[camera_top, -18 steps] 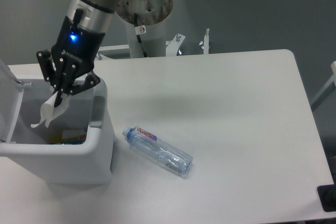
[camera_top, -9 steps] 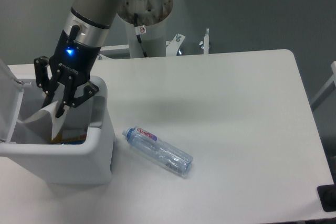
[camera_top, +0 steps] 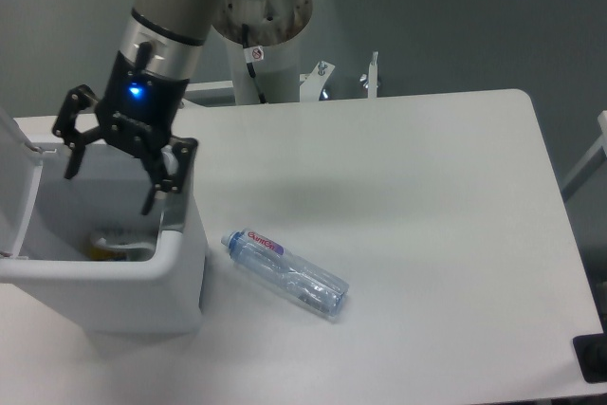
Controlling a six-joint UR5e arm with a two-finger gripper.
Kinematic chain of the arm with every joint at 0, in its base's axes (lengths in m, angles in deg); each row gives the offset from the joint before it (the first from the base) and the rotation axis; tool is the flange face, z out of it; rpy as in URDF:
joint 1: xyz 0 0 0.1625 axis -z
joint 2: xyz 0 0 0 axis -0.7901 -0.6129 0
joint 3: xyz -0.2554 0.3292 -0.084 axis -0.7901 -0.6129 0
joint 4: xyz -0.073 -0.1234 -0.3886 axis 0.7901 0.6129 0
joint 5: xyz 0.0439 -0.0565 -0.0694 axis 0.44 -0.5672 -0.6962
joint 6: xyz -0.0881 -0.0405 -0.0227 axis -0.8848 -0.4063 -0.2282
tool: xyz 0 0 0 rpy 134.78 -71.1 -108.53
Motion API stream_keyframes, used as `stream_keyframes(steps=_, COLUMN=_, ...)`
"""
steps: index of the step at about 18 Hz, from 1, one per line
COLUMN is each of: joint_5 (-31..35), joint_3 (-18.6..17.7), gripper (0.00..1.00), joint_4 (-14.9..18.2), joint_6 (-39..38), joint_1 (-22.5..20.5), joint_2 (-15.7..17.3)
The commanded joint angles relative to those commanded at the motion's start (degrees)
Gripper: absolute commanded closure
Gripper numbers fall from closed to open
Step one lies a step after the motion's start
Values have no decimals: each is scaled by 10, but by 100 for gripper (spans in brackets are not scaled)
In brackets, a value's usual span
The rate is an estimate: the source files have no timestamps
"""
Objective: Place the trash in the trash can
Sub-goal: 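Move the gripper over to the clear water bottle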
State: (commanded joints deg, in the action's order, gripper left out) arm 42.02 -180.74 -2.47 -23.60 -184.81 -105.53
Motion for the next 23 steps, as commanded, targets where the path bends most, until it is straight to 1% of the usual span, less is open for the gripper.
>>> stream_keyframes(steps=2, joint_5=1, joint_3=6, gripper=0, joint_4=0, joint_6=-67, joint_1=-39, joint_2=-1)
stream_keyframes(steps=4, joint_5=2, joint_3=6, gripper=0, joint_4=0, joint_6=-114, joint_1=-73, joint_2=-2)
stream_keyframes(steps=6, joint_5=6, joint_3=3, gripper=0, joint_4=3, joint_6=-172, joint_1=-103, joint_2=-3)
stream_keyframes(steps=8, joint_5=31, joint_3=-5, gripper=0, joint_4=7, joint_6=-204, joint_1=-121, joint_2=-8)
stream_keyframes(steps=10, joint_5=96, joint_3=-19, gripper=0, joint_4=6, joint_6=-244, joint_1=-122, joint_2=-19)
stream_keyframes(steps=11, joint_5=126, joint_3=-20, gripper=0, joint_4=5, joint_6=-268, joint_1=-122, joint_2=-29)
stream_keyframes(steps=14, joint_5=181, joint_3=-16, gripper=0, joint_4=5, joint_6=-289, joint_1=-121, joint_2=-68)
stream_keyframes(steps=17, joint_5=182, joint_3=-15, gripper=0, joint_4=4, joint_6=-293, joint_1=-119, joint_2=-98)
stream_keyframes(steps=19, joint_5=181, joint_3=-15, gripper=0, joint_4=3, joint_6=-294, joint_1=-108, joint_2=-120)
stream_keyframes(steps=23, joint_5=181, joint_3=-8, gripper=0, joint_4=2, joint_6=-293, joint_1=-97, joint_2=-170)
